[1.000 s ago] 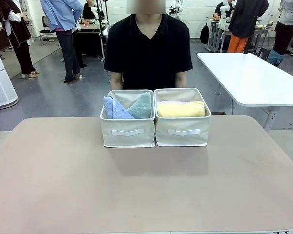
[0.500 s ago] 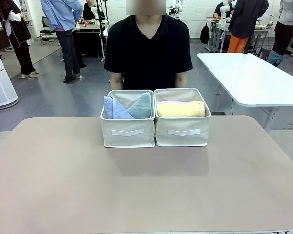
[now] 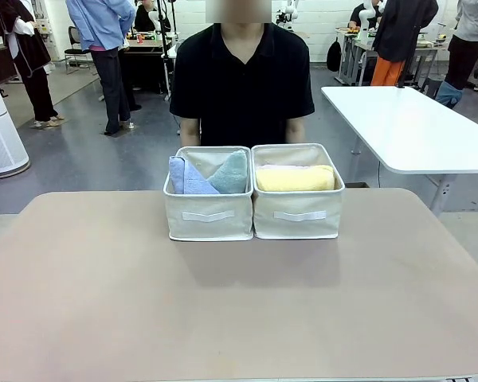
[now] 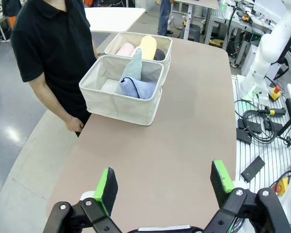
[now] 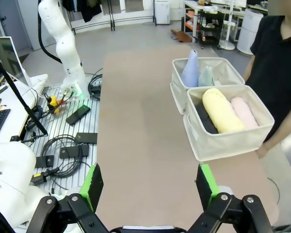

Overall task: Sort the towels based on their folding style.
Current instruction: Pick up another triangle-folded towel from the table and place it in the left Fabric basket.

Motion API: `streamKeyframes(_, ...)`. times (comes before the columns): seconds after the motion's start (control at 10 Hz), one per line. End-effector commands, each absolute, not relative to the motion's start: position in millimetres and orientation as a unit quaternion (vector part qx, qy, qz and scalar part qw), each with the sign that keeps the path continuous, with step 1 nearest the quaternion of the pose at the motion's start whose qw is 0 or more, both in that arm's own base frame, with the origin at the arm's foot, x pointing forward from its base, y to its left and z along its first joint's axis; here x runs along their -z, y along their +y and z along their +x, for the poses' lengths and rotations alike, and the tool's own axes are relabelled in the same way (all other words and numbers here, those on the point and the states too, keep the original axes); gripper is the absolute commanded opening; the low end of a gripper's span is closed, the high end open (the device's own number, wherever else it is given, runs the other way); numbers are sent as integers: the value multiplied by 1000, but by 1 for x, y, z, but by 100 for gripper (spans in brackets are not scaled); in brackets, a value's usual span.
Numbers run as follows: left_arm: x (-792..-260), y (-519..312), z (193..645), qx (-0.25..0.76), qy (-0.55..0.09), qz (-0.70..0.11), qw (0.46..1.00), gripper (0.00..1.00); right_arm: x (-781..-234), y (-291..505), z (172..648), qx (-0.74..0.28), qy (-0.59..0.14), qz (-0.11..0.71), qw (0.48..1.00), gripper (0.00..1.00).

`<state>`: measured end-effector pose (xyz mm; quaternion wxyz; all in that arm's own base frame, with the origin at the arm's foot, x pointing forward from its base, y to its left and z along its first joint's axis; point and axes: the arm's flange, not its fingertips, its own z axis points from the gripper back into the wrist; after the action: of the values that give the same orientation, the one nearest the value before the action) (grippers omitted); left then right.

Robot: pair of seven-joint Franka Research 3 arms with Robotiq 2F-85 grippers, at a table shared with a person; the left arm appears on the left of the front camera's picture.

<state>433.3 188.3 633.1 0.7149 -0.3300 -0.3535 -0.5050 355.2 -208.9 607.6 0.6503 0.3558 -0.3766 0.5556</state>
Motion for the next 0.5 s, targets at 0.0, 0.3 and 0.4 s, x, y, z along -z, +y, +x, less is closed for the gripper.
streamKeyframes(0.0, -634, 187, 431, 506, -355, -332, 713, 100, -606, -208, 354, -554, -380, 362, 646, 100)
streamKeyframes(0.3, -634, 187, 431, 506, -355, -332, 713, 100, -606, -208, 354, -554, -380, 362, 646, 100)
streamKeyframes(0.4, -634, 187, 431, 506, -355, -332, 713, 100, -606, -208, 354, -554, -380, 362, 646, 100)
